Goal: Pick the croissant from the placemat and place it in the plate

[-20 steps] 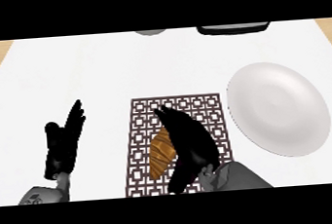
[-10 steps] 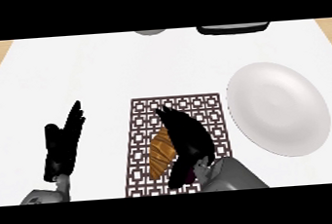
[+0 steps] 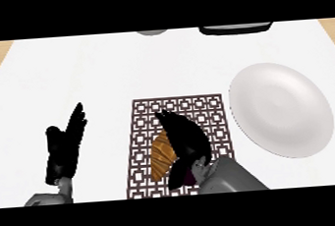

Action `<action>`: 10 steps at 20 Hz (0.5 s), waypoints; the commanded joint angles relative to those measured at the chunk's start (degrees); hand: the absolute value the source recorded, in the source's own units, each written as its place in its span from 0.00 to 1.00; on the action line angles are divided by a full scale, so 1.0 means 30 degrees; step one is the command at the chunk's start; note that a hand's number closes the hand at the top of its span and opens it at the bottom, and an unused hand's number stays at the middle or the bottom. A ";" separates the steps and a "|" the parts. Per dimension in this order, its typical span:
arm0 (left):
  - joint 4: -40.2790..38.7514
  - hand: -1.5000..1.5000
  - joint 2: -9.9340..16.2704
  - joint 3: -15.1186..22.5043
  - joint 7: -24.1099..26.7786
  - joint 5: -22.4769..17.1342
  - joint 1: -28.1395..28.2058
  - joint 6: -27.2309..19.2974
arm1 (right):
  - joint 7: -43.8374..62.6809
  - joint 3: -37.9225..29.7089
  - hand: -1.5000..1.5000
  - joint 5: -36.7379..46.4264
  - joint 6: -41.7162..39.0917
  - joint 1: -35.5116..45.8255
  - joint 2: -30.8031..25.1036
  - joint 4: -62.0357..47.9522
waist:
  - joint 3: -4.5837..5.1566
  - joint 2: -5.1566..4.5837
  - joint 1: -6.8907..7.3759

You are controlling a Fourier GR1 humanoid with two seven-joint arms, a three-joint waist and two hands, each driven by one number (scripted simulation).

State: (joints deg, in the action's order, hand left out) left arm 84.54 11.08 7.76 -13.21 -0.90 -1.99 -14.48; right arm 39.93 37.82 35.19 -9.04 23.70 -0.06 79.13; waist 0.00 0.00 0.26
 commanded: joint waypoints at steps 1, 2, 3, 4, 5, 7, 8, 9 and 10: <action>0.0809 0.50 -0.0174 -0.0190 -0.0216 0.0596 0.0685 0.0366 | -0.0001 0.0672 0.00 0.0034 0.0690 -0.0232 0.0020 -0.0175 | -0.0001 0.0009 0.0007; 0.0272 0.50 0.0128 -0.0943 -0.0012 0.0037 0.0308 0.0841 | -0.0601 -0.0213 0.00 -0.0381 0.0464 0.0822 0.0020 -0.1599 | 0.0000 -0.0003 0.0028; -0.1567 0.50 -0.0525 -0.0758 0.0897 0.0698 -0.0614 0.0427 | -0.0191 -0.0095 0.00 -0.0828 0.0705 0.1207 0.0020 -0.1457 | 0.0002 -0.0011 -0.0002; -0.0542 0.50 -0.0165 -0.0976 0.0795 0.0313 0.0318 0.0916 | -0.1185 0.0589 0.00 -0.0318 0.1784 0.0430 0.0020 -0.2350 | 0.0000 -0.0007 0.0031; -0.2325 0.50 0.0045 -0.1667 0.2078 -0.0415 -0.0324 0.1781 | 0.0074 0.0394 0.00 -0.1278 0.0717 0.1853 0.0020 -0.2180 | 0.0005 -0.0020 0.0038; -0.1689 0.50 -0.0396 -0.1167 0.1694 0.0619 0.0031 0.1156 | -0.1737 -0.0273 0.00 -0.0230 0.0572 0.0425 0.0021 -0.2754 | 0.0001 -0.0005 -0.0014; 0.0577 0.50 -0.0763 -0.0573 -0.0297 0.0958 0.0038 0.0445 | -0.0464 0.0597 0.00 0.0393 0.0273 -0.0688 0.0021 -0.0449 | -0.0002 0.0024 -0.0046; -0.0354 0.50 -0.0181 -0.1610 0.0323 0.0186 -0.0153 0.1659 | -0.1586 0.0182 1.00 -0.0072 0.0875 0.0223 0.0021 -0.2443 | -0.0001 0.0001 0.0001; -0.0967 0.50 -0.0603 -0.1135 0.0704 0.0438 -0.0392 0.1209 | -0.2179 0.0675 1.00 0.0078 0.1256 0.1833 0.0021 -0.4429 | -0.0001 -0.0028 0.0092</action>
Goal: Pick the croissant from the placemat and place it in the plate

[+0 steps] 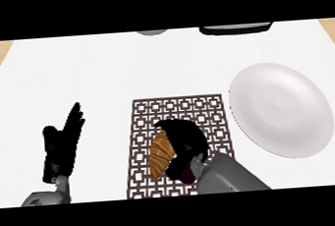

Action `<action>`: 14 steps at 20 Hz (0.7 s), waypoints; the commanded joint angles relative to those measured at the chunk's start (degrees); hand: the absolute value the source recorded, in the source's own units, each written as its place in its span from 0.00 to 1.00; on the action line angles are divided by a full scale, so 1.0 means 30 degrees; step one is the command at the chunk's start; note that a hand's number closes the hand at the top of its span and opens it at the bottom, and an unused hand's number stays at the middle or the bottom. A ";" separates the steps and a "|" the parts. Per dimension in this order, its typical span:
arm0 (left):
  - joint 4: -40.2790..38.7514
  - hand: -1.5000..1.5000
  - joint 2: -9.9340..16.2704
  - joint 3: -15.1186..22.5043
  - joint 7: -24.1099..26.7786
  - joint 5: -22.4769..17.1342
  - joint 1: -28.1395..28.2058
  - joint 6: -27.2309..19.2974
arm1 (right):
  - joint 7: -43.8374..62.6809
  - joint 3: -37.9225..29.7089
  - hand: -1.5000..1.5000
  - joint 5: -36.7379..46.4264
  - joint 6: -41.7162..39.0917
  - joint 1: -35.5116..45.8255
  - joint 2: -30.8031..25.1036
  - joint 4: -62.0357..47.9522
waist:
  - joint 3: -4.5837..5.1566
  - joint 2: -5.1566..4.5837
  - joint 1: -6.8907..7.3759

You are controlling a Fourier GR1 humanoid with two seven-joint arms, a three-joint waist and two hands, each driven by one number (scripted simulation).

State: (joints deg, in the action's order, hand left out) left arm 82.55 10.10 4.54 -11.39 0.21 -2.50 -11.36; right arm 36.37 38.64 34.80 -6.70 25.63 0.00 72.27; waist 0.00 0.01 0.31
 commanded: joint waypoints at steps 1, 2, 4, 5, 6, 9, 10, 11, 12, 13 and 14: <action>0.0111 0.50 -0.0462 -0.0058 -0.0582 0.0345 -0.0529 -0.0136 | -0.0841 0.0660 1.00 0.0619 0.0068 0.0052 0.0001 -0.0077 | -0.0001 -0.0002 -0.0027; 0.0506 0.50 0.0146 -0.0520 -0.0937 -0.0068 -0.0185 0.0390 | -0.2504 0.0197 1.00 0.1639 0.0529 -0.0791 -0.0444 -0.0465 | -0.0002 0.0002 -0.0048; 0.0383 0.50 -0.0804 -0.0117 -0.0689 0.0549 -0.0079 -0.0282 | -0.0522 0.0533 1.00 0.0947 0.0638 0.0664 -0.0005 0.0001 | 0.0000 0.0002 -0.0005; -0.0226 0.50 -0.0547 -0.0429 0.0054 0.0512 0.0061 0.0048 | -0.1759 0.0406 1.00 0.2455 0.0433 -0.1047 -0.0300 0.0588 | 0.0001 0.0009 -0.0085; 0.0458 0.50 -0.0065 -0.0624 -0.0531 0.0224 0.0324 0.0642 | -0.2229 -0.0397 1.00 0.1690 0.0869 0.0936 -0.0005 -0.1761 | -0.0001 -0.0009 0.0024; 0.0107 0.50 -0.0675 -0.0455 0.0501 0.0465 0.0740 0.0534 | -0.1694 -0.0117 1.00 0.2961 0.1475 0.0288 -0.0001 -0.0744 | 0.0001 0.0007 -0.0028; -0.0911 0.50 -0.0736 -0.0667 0.0202 0.0656 -0.0889 0.0320 | -0.1376 0.0255 1.00 0.2851 0.2236 0.0982 0.0000 -0.1474 | 0.0001 -0.0011 -0.0028; 0.1806 0.50 -0.0157 -0.0402 -0.1536 0.0380 0.0121 0.0590 | -0.1852 -0.0020 1.00 0.3266 0.4055 0.1211 0.0001 -0.2672 | -0.0011 -0.0001 0.0140; 0.0476 0.50 -0.0142 -0.0943 -0.1101 0.0410 -0.0554 0.0432 | -0.0365 -0.0194 1.00 0.4143 0.2852 0.0659 0.0001 -0.0494 | 0.0000 0.0027 -0.0100; 0.0598 0.50 -0.0406 -0.0575 0.0311 0.0306 0.1061 0.0686 | -0.0693 0.0347 1.00 0.5081 0.4757 -0.0542 -0.0474 -0.0246 | 0.0002 0.0052 -0.0104; 0.0912 0.50 -0.0717 -0.0097 -0.0350 0.0814 0.0951 0.0251 | 0.0339 -0.0416 1.00 0.5290 0.4425 0.0803 -0.0004 -0.1017 | 0.0000 0.0033 -0.0029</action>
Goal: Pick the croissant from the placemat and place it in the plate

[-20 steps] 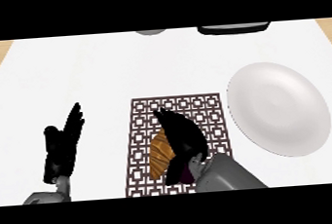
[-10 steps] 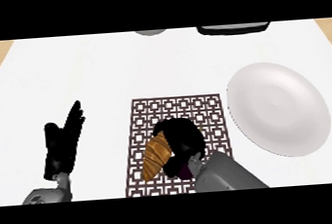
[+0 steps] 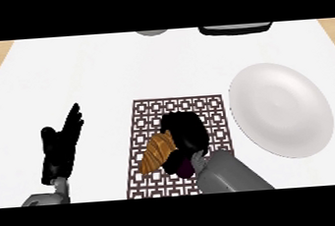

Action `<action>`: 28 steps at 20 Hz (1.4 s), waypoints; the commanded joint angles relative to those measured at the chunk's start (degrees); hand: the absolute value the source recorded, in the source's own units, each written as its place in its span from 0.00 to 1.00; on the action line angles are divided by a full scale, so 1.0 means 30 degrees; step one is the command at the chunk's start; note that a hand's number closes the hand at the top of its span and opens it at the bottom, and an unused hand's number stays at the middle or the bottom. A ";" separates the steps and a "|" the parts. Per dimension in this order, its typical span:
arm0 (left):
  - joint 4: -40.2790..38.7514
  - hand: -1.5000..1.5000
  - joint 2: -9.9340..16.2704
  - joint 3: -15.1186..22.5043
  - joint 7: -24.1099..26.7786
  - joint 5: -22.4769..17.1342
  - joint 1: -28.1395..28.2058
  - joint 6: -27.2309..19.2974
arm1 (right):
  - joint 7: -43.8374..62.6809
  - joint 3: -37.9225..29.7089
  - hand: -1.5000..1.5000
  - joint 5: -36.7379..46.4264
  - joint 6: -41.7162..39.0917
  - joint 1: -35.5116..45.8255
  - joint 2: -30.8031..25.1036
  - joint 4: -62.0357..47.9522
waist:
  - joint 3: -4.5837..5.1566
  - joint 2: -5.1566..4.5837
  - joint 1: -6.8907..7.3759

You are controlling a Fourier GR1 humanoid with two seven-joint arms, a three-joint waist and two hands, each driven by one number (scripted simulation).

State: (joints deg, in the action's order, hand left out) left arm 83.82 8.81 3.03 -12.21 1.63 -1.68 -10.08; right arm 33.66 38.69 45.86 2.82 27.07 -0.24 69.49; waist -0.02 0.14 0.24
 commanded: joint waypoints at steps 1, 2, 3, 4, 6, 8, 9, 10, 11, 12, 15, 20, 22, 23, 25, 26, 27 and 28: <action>0.0786 0.50 -0.0237 0.0314 0.0298 0.0458 0.0893 -0.0357 | 0.0167 -0.1517 1.00 0.1526 0.2155 0.0524 -0.0542 -0.1143 | 0.0002 -0.0039 0.0057; 0.1122 0.50 -0.0668 0.0789 -0.1329 0.0893 -0.0136 -0.0923 | 0.0961 -0.2217 1.00 0.1220 0.1254 0.0913 -0.1069 0.0084 | -0.0002 -0.0006 -0.0108; 0.0351 0.50 0.0238 -0.0099 -0.0398 -0.0224 0.0188 0.0569 | 0.1024 -0.2682 1.00 0.1581 0.1867 0.1333 -0.0748 -0.0941 | 0.0009 -0.0052 -0.0011; -0.1822 0.50 -0.0675 -0.0192 0.0846 0.0382 -0.1119 -0.0473 | 0.1627 -0.2851 1.00 0.1924 0.1642 0.1608 -0.0970 -0.1049 | 0.0023 -0.0094 -0.0200; -0.0132 0.50 0.0444 -0.0680 -0.0118 -0.0316 -0.0054 0.0497 | 0.2715 -0.3612 1.00 0.2341 0.1734 0.2053 -0.1286 0.0044 | 0.0015 -0.0010 -0.0098; 0.0156 0.50 -0.0003 -0.0293 -0.0390 0.0230 -0.0053 -0.0038 | 0.2841 -0.3394 1.00 0.2855 0.0839 0.1204 -0.2338 0.2349 | 0.0013 0.0024 -0.0195; 0.1022 0.50 0.0274 -0.0325 -0.0252 -0.0239 0.0698 0.0608 | 0.2093 -0.3830 1.00 0.3135 0.1846 0.1362 -0.2571 0.1806 | 0.0008 0.0011 -0.0072; 0.0339 0.50 0.0220 -0.0572 -0.0470 0.0042 -0.0156 0.0191 | 0.3897 -0.3107 1.00 0.3908 0.1120 0.0860 -0.2032 0.3722 | 0.0014 0.0033 -0.0215; 0.0062 0.50 0.0188 -0.0577 0.0249 0.0073 0.0387 0.0290 | 0.2582 -0.4164 1.00 0.3319 0.1992 0.1135 -0.2349 0.3343 | 0.0011 -0.0004 -0.0134; 0.0699 0.50 -0.0413 0.0072 -0.0742 0.0542 0.0110 -0.0394 | 0.3145 -0.4366 1.00 0.3730 0.2231 0.1566 -0.2466 0.4024 | 0.0006 0.0031 -0.0193; 0.0549 0.50 0.0134 -0.0534 -0.0935 0.0014 -0.0203 0.0124 | 0.5567 -0.4096 1.00 0.6351 0.2734 0.1443 -0.2924 0.6556 | 0.0019 0.0135 -0.0453; 0.0520 0.50 -0.0338 -0.0059 -0.0427 0.0734 0.0308 -0.0253 | 0.6367 -0.6297 1.00 0.6796 0.1799 0.0621 -0.4144 0.8487 | 0.0010 0.0018 -0.0215; 0.1003 0.50 -0.0357 -0.0103 -0.0518 0.0510 0.0585 -0.0015 | 0.6859 -0.6387 1.00 0.7291 0.1768 -0.0781 -0.4103 0.9441 | 0.0009 0.0016 -0.0186; 0.1433 0.50 0.0586 -0.0837 -0.0506 -0.0289 0.1136 0.1072 | 0.6162 -0.7308 1.00 0.6701 0.2201 -0.0003 -0.3771 0.8032 | 0.0008 -0.0020 -0.0029; 0.0232 0.50 -0.0595 -0.0215 0.0358 0.0680 0.0400 0.0079 | 0.6149 -0.7487 1.00 0.7233 0.1994 -0.1094 -0.3884 0.8926 | 0.0010 -0.0030 -0.0106; -0.1115 0.50 -0.0458 -0.0766 0.0420 0.0555 -0.0688 0.0123 | 0.5512 -0.8681 1.00 0.6160 0.1710 0.0037 -0.4013 0.8333 | 0.0012 -0.0054 -0.0106; 0.0920 0.50 -0.0059 -0.0538 -0.0529 0.0410 0.0243 0.0526 | 0.4860 -0.9519 1.00 0.5301 0.1315 -0.0025 -0.4632 0.8197 | 0.0006 -0.0036 -0.0041; 0.1910 0.50 -0.0121 -0.0116 -0.1209 0.0619 0.0581 0.0491 | 0.4433 -0.9653 1.00 0.5695 0.2442 -0.0722 -0.4760 0.7280 | 0.0001 -0.0039 -0.0009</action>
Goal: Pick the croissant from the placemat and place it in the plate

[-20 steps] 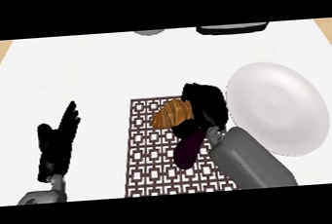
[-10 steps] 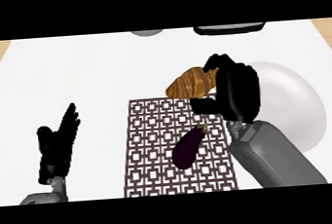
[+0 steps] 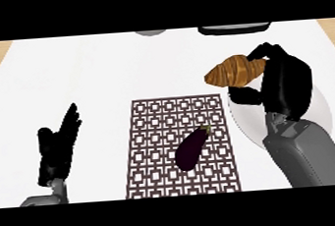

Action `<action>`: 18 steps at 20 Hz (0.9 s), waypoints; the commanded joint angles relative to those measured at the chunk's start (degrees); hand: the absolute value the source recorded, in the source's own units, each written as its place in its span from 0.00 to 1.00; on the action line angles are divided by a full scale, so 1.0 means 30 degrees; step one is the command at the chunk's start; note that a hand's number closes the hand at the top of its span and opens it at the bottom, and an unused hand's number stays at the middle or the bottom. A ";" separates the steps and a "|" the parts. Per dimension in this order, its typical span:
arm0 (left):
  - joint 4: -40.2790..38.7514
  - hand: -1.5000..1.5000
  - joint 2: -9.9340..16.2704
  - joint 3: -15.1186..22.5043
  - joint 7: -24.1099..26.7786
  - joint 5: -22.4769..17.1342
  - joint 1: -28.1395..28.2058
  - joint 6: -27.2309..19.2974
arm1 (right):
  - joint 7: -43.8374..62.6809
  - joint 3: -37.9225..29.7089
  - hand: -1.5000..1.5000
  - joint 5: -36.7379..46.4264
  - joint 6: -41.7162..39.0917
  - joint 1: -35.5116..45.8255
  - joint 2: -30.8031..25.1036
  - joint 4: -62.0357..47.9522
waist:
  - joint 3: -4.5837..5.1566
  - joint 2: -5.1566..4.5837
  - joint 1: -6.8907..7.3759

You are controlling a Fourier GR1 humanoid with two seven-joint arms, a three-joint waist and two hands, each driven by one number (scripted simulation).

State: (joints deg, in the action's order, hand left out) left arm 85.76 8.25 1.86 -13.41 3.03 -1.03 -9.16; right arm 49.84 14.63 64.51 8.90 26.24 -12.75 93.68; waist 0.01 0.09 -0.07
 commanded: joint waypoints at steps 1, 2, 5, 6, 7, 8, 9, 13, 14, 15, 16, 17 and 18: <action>-0.1899 0.50 -0.0399 -0.0168 0.1483 0.0394 -0.0519 -0.0105 | -0.1152 -0.1919 1.00 -0.0365 0.0399 0.0286 -0.0409 -0.1650 | -0.0001 -0.0056 0.0044; 0.0002 0.50 -0.0334 0.0041 0.0078 -0.0059 0.0120 0.0182 | -0.2209 -0.2763 1.00 -0.1310 0.0821 -0.0337 -0.1157 -0.2081 | -0.0010 -0.0045 0.0091; -0.0287 0.50 -0.0331 -0.0064 0.0226 0.0551 -0.0242 -0.0114 | -0.3188 -0.3351 1.00 -0.1836 0.0468 -0.0752 -0.1047 -0.2390 | -0.0007 -0.0034 0.0068; 0.1064 0.50 -0.0123 -0.0021 -0.1163 0.0281 -0.0397 0.0023 | -0.3794 -0.4035 1.00 -0.2433 0.0310 0.0012 -0.1646 -0.3888 | -0.0014 -0.0044 0.0154; -0.0183 0.50 -0.0395 -0.0024 0.0198 0.0280 -0.0048 0.0390 | -0.3902 -0.4099 1.00 -0.2021 0.0712 -0.0244 -0.1099 -0.3574 | -0.0005 -0.0036 0.0089; -0.0779 0.50 -0.0800 0.0129 0.0349 0.0917 -0.0536 -0.0550 | -0.4780 -0.4767 1.00 -0.2708 0.0804 -0.0511 -0.2050 -0.4473 | -0.0008 -0.0060 0.0066; -0.0053 0.50 -0.0581 0.0051 0.0083 0.0350 -0.0170 0.0108 | -0.4959 -0.4586 1.00 -0.2420 0.0945 -0.0845 -0.1911 -0.5144 | -0.0009 -0.0053 0.0109; -0.1141 0.50 -0.0886 0.0065 0.0708 0.0545 -0.0451 0.0013 | -0.5904 -0.5699 1.00 -0.4642 -0.1174 -0.0137 -0.2355 -0.6733 | -0.0006 -0.0067 0.0073; -0.1476 0.50 0.0008 -0.0752 -0.0077 0.0079 -0.1454 0.0599 | -0.6856 -0.5823 1.00 -0.4872 -0.0274 -0.0198 -0.1978 -0.8291 | -0.0014 -0.0113 0.0129; 0.0136 0.50 -0.0432 0.0017 -0.0337 0.0290 -0.0213 0.0422 | -0.7516 -0.6319 1.00 -0.5682 -0.1146 -0.0095 -0.2548 -0.8826 | -0.0022 -0.0080 0.0237; -0.2040 0.50 -0.1051 -0.0112 0.0898 0.0753 -0.1164 -0.0277 | -0.8266 -0.6325 1.00 -0.5753 -0.0659 -0.0388 -0.2341 -0.9408 | -0.0012 -0.0115 0.0096; -0.0005 0.50 -0.0067 -0.0548 0.0275 0.0040 0.0386 0.0603 | -0.8076 -0.6217 1.00 -0.5908 -0.0582 -0.0746 -0.1707 -0.9339 | -0.0016 -0.0056 0.0226; -0.1247 0.50 -0.0794 -0.0160 0.0819 0.0482 -0.0594 0.0087 | -0.7609 -0.6350 1.00 -0.6570 -0.2221 0.0605 -0.1687 -1.0539 | -0.0013 -0.0129 0.0277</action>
State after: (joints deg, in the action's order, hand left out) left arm 83.38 6.78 1.15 -12.13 4.02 -2.24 -8.38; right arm 29.10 -2.78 49.19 6.55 25.68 -18.56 68.69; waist -0.03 -0.17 0.45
